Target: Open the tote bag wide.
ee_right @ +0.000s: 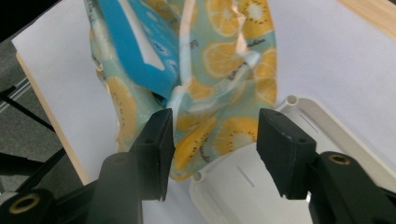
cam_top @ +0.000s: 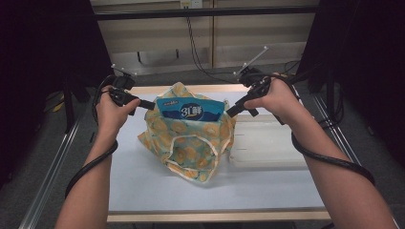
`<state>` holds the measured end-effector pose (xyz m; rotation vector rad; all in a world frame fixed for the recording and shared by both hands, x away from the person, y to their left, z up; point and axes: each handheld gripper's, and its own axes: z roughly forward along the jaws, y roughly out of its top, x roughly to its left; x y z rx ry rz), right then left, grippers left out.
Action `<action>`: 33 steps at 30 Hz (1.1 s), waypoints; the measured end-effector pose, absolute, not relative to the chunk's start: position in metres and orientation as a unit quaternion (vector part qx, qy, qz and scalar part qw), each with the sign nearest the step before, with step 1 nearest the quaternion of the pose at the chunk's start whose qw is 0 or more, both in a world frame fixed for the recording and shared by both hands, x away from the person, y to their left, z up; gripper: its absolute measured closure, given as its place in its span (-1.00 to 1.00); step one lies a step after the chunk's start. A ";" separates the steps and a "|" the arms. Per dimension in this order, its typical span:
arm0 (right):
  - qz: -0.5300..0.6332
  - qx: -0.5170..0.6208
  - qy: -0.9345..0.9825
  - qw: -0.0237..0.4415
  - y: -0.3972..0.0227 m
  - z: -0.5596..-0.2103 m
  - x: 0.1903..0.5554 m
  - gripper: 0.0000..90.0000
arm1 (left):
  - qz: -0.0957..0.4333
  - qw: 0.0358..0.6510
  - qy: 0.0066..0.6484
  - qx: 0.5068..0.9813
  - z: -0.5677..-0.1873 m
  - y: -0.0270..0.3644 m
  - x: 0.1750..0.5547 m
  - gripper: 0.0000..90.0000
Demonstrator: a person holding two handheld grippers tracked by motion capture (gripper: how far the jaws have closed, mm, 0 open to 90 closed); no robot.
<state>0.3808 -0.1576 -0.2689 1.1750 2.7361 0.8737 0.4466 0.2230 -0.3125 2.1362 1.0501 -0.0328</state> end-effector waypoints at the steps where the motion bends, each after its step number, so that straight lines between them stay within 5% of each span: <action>1: 0.279 0.376 0.883 0.018 -0.157 -0.270 0.380 0.00 | -0.014 0.373 0.407 0.834 -0.313 0.223 0.447 1.00; 10: 0.272 0.362 0.892 0.013 -0.146 -0.285 0.379 -0.07 | -0.016 0.369 0.405 0.836 -0.316 0.224 0.449 1.00; 22: 0.281 0.403 0.871 0.011 -0.150 -0.297 0.393 0.94 | -0.013 0.364 0.410 0.836 -0.321 0.223 0.455 1.00; 33: 0.274 0.412 0.869 0.004 -0.153 -0.307 0.406 1.00 | -0.017 0.357 0.416 0.836 -0.332 0.222 0.468 1.00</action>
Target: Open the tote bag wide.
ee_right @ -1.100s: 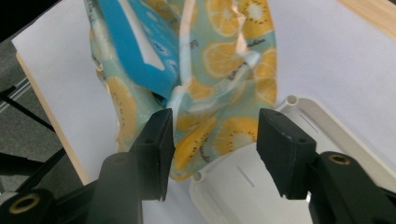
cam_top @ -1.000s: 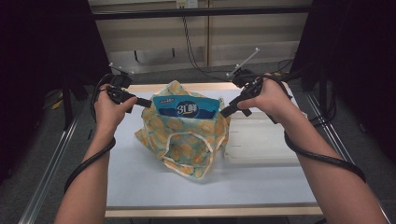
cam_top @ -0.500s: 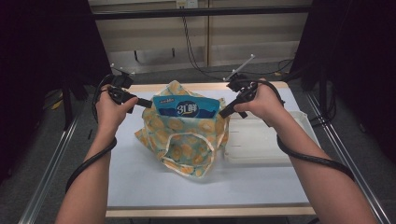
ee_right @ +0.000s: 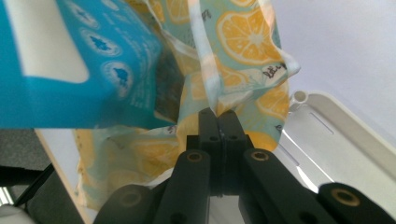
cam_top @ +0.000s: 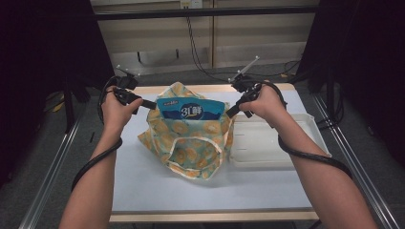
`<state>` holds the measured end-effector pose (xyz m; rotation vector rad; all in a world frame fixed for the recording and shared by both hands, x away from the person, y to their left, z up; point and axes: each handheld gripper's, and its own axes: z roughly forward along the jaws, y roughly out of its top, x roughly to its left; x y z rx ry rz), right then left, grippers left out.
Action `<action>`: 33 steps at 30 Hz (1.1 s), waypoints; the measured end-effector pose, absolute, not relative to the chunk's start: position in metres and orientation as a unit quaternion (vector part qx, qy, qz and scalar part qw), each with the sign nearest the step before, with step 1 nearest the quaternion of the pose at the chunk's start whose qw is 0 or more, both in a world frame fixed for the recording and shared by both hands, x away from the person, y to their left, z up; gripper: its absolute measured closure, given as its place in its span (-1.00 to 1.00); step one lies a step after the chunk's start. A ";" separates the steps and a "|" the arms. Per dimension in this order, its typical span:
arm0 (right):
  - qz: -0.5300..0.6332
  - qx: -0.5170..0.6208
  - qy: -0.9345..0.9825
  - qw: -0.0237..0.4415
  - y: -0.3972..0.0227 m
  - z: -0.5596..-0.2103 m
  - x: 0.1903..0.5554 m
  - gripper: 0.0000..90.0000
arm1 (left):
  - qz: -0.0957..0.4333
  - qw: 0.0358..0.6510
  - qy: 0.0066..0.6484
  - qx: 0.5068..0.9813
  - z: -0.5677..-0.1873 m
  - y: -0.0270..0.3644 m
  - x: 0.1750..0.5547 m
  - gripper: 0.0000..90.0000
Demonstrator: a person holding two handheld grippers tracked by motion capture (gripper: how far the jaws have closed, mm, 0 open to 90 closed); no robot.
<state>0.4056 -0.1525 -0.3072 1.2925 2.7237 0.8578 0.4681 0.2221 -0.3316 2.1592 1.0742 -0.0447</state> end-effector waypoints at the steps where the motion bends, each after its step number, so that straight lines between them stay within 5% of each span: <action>1: 0.272 0.413 0.869 0.007 -0.153 -0.308 0.407 1.00 | -0.015 0.353 0.412 0.840 -0.333 0.223 0.469 1.00; 27: 0.252 0.446 0.859 0.015 -0.162 -0.340 0.429 1.00 | -0.016 0.332 0.424 0.842 -0.362 0.231 0.498 0.99; 33: 0.252 0.444 0.860 0.016 -0.162 -0.342 0.427 1.00 | -0.005 0.337 0.435 0.835 -0.352 0.233 0.489 0.23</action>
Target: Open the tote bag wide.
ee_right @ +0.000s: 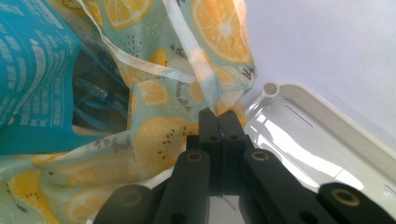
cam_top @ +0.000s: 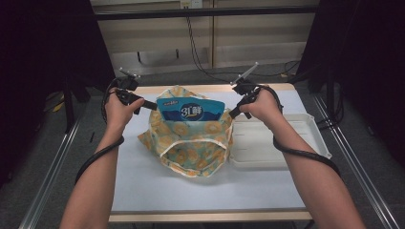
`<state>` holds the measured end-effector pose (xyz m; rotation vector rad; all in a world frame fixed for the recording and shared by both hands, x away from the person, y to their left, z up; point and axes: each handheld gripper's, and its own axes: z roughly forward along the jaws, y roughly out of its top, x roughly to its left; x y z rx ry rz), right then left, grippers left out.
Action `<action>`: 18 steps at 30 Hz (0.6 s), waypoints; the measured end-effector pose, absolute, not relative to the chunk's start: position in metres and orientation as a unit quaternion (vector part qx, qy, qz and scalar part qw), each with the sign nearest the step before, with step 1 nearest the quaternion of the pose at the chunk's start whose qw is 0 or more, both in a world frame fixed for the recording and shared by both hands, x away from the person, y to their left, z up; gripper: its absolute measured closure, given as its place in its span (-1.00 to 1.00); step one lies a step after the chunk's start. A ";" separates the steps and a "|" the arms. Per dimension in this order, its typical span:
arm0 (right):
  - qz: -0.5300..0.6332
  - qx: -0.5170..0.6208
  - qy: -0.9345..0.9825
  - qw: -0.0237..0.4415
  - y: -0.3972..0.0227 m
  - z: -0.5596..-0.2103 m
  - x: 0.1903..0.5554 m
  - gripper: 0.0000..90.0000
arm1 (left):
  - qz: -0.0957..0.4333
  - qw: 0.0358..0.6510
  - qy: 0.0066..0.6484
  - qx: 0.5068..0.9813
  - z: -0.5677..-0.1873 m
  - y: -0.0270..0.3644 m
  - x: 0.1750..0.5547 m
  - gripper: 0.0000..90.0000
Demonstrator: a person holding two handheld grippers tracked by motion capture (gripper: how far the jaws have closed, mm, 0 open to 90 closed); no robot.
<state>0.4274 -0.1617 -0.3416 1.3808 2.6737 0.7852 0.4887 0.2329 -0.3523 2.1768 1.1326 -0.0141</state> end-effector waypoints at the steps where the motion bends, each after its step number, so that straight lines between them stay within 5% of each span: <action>1: 0.251 0.444 0.860 0.016 -0.162 -0.341 0.427 1.00 | -0.010 0.344 0.441 0.829 -0.351 0.234 0.487 0.15; 12: 0.251 0.442 0.861 0.018 -0.162 -0.338 0.420 1.00 | 0.004 0.351 0.448 0.822 -0.337 0.245 0.468 -0.25; 18: 0.255 0.442 0.860 0.019 -0.164 -0.338 0.418 1.00 | 0.000 0.349 0.444 0.825 -0.340 0.248 0.462 -0.25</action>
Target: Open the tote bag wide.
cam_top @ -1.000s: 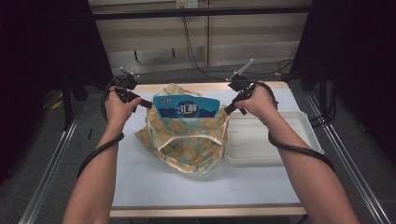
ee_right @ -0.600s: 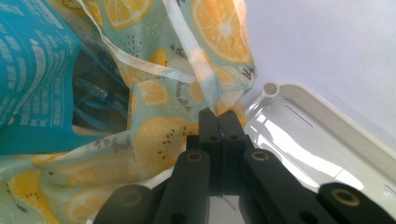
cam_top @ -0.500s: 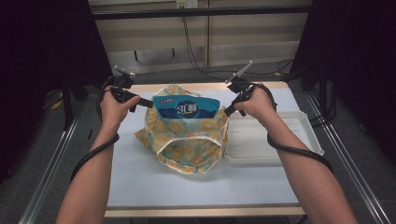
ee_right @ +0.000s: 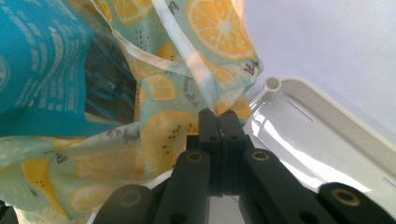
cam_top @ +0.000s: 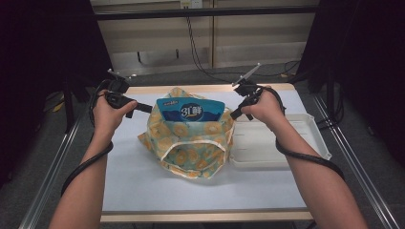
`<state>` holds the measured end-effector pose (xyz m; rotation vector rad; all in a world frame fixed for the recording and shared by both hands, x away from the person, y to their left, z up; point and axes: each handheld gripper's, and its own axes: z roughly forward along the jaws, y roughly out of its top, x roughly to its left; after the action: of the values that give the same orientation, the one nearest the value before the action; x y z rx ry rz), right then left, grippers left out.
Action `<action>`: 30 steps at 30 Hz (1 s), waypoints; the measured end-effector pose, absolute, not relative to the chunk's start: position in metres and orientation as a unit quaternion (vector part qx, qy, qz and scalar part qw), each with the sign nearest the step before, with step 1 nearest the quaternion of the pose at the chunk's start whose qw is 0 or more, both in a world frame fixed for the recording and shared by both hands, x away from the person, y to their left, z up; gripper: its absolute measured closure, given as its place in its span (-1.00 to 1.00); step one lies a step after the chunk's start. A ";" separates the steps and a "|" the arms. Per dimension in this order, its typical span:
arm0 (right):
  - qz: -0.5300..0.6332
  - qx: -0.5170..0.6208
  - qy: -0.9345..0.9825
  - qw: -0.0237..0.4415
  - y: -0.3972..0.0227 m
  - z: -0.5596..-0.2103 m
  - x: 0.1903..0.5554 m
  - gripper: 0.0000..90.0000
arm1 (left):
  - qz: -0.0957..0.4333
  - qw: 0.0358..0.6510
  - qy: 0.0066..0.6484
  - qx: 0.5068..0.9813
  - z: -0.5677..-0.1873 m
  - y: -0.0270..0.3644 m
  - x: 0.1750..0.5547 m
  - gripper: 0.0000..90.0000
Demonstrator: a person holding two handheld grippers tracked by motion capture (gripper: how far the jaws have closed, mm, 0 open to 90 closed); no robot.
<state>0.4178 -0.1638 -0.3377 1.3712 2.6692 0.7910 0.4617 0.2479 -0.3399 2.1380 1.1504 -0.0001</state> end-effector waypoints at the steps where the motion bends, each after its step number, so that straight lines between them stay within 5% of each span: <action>1: 0.255 0.442 0.860 0.021 -0.164 -0.338 0.417 1.00 | 0.000 0.350 0.445 0.824 -0.342 0.247 0.461 -0.25; 8: 0.257 0.443 0.859 0.017 -0.166 -0.341 0.416 1.00 | -0.020 0.351 0.437 0.828 -0.363 0.245 0.457 -0.14; 16: 0.258 0.440 0.860 0.013 -0.167 -0.343 0.419 1.00 | -0.048 0.365 0.421 0.829 -0.373 0.235 0.461 0.23; 23: 0.256 0.442 0.859 0.009 -0.167 -0.347 0.421 1.00 | -0.051 0.373 0.419 0.826 -0.370 0.232 0.466 0.98; 30: 0.255 0.445 0.858 0.006 -0.168 -0.350 0.426 1.00 | -0.039 0.358 0.441 0.822 -0.368 0.238 0.482 1.00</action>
<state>0.4257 -0.1680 -0.3502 1.3937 2.6868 0.7977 0.4818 0.2383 -0.3681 2.1216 1.1387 -0.1014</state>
